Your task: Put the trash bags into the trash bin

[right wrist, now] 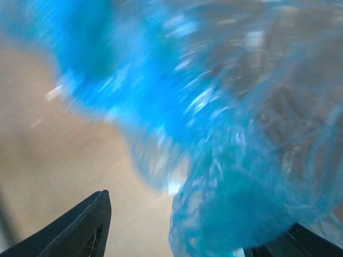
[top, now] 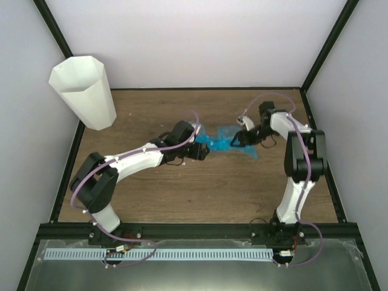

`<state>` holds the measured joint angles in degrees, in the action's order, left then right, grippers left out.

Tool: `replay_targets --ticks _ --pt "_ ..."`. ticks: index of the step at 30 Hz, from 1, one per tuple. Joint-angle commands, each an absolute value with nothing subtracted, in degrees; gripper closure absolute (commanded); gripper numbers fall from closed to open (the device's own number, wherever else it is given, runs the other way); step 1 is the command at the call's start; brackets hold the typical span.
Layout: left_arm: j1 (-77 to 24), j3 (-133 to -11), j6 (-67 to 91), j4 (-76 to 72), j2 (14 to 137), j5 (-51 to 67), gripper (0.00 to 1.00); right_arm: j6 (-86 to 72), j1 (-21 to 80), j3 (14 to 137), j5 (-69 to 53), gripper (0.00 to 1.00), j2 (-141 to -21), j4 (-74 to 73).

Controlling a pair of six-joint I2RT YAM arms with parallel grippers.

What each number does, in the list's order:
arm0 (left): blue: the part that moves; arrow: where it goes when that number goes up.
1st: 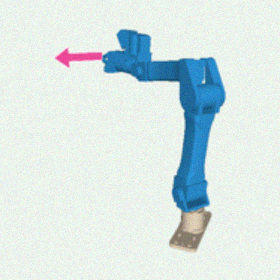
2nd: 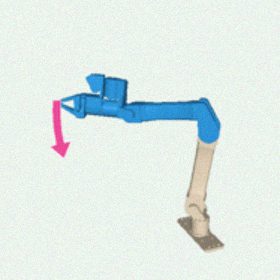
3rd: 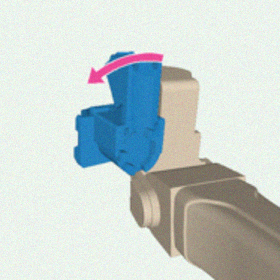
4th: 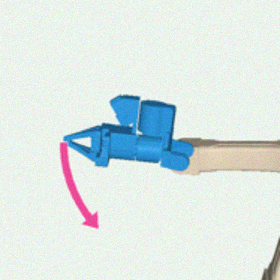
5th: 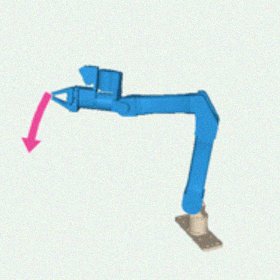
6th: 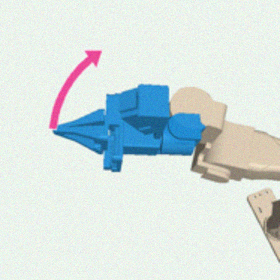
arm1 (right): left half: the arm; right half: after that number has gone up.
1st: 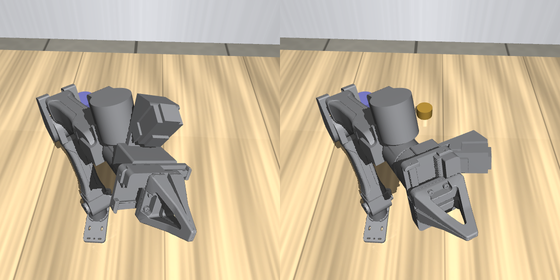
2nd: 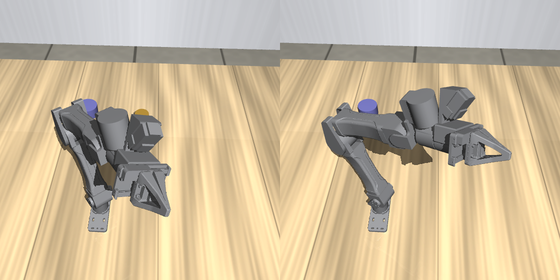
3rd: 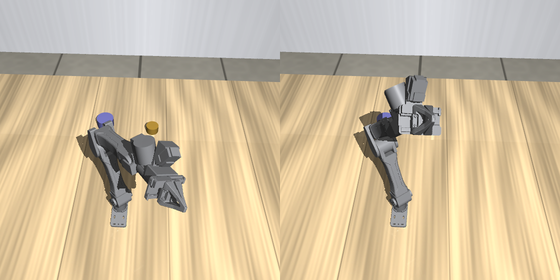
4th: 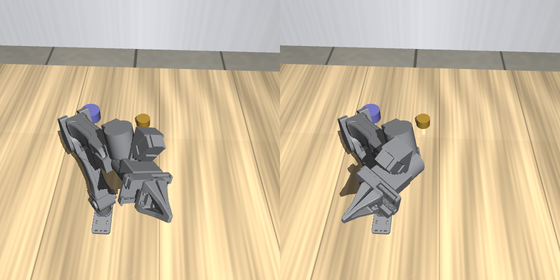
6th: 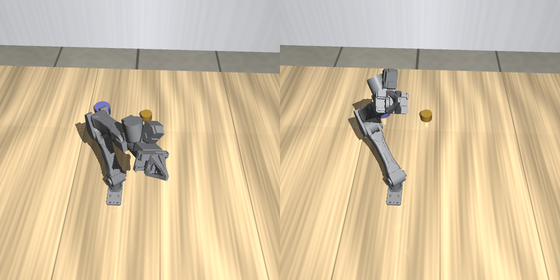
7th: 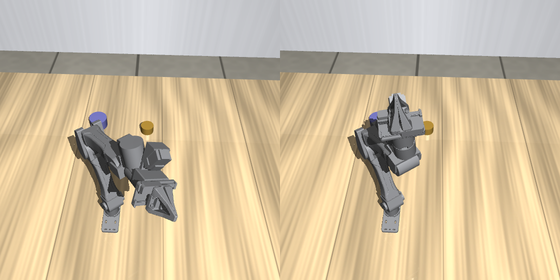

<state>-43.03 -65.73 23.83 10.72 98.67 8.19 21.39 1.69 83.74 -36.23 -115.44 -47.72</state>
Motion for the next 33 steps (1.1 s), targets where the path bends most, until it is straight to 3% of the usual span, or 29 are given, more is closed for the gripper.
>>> replay_targets --ticks 1,9,13,18,24,33 --pt "-42.48 -59.32 23.82 11.42 92.12 6.90 0.24 27.83 5.86 72.48 -51.56 0.32 -98.13 -56.32" --pt "-42.29 -55.79 24.01 13.94 87.93 6.72 0.24 25.60 -1.46 66.17 -38.74 0.28 -86.01 -52.14" --pt "-42.27 -56.09 22.92 14.36 88.16 8.24 0.28 24.67 -1.43 64.08 -40.01 0.29 -83.94 -49.96" --pt "-41.75 -56.38 23.03 14.85 89.18 9.37 0.32 24.28 1.98 63.39 -41.85 0.29 -85.82 -49.12" --pt "-41.73 -55.22 26.03 9.25 91.26 16.00 0.25 22.67 6.47 61.75 -43.41 0.29 -90.26 -46.63" --pt "-41.99 -59.11 30.06 5.80 98.12 19.17 0.31 21.42 7.49 61.32 -45.12 0.28 -96.85 -43.91"
